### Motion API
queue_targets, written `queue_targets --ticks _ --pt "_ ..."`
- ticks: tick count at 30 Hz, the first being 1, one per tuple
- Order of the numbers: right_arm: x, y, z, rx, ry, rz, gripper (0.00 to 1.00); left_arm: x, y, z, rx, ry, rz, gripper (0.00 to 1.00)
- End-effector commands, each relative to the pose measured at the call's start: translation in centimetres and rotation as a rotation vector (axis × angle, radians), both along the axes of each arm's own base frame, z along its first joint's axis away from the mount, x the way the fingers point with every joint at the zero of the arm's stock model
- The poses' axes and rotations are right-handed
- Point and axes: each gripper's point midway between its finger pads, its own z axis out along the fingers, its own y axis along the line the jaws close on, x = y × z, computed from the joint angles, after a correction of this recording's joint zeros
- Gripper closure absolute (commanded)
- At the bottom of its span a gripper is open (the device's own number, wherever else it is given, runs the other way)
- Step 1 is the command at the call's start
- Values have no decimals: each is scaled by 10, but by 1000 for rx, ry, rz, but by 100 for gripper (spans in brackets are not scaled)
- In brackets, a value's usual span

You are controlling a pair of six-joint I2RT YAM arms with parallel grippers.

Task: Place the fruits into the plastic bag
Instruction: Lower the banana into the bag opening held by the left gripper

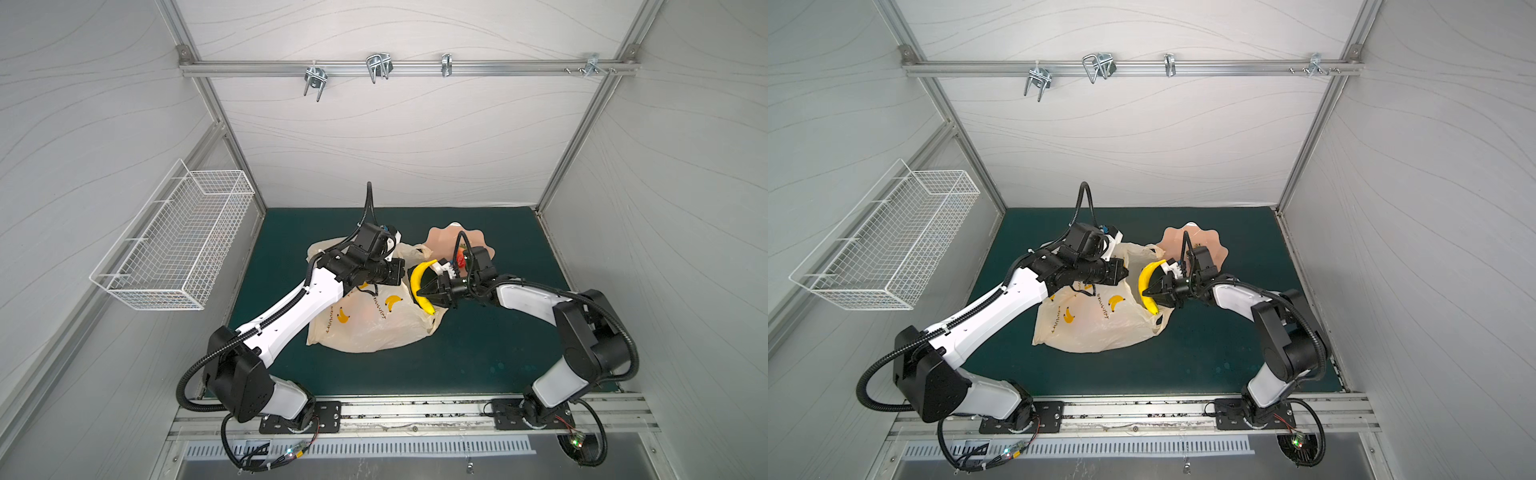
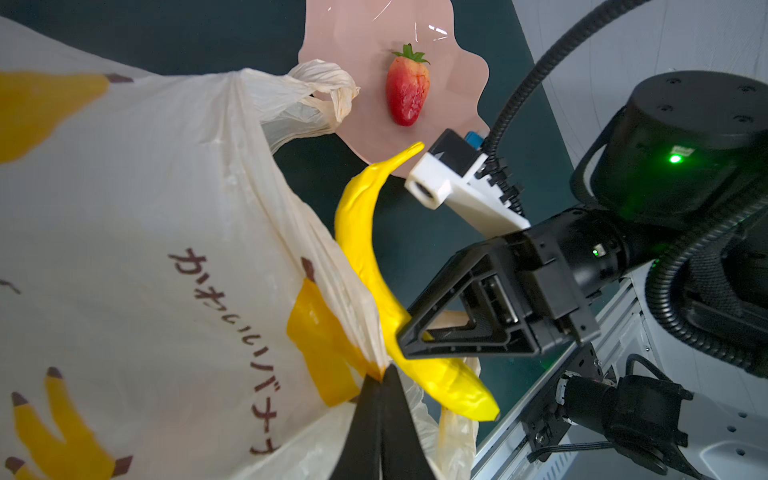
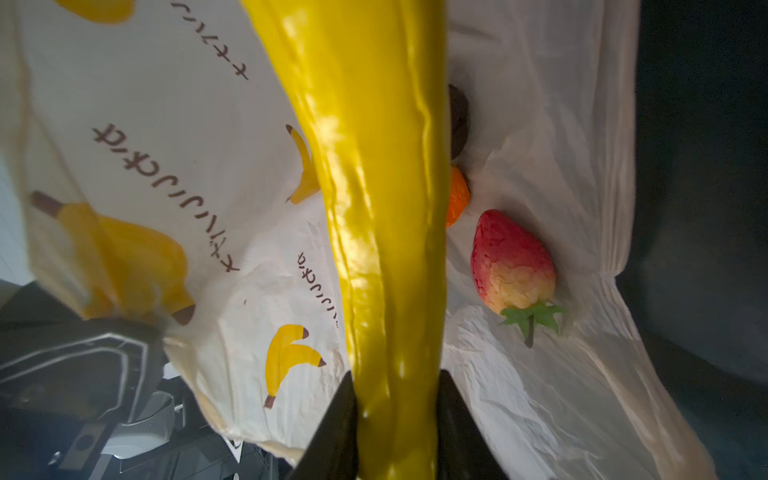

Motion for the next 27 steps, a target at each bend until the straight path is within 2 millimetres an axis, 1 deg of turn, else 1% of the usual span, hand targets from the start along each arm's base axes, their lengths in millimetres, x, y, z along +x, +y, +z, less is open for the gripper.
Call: queue_targets --ticks 1,4,11,17,22,27 --pt "2 15 12 45 -26 53 81 3 -8 22 -37 -46 -13 100" --pt "1 28 10 57 -14 91 81 2 -10 22 -39 -46 -18 100" --pt "-2 70 8 98 21 181 81 1 -13 23 -37 -47 -22 100" --pt "-14 106 3 131 80 262 80 1 -12 24 -37 -51 -14 100" --pt "-16 124 -4 143 134 288 80 0 -12 23 -39 -51 -11 100" --pt "-26 146 -11 147 191 338 78 0 -13 24 -39 -53 -12 100"
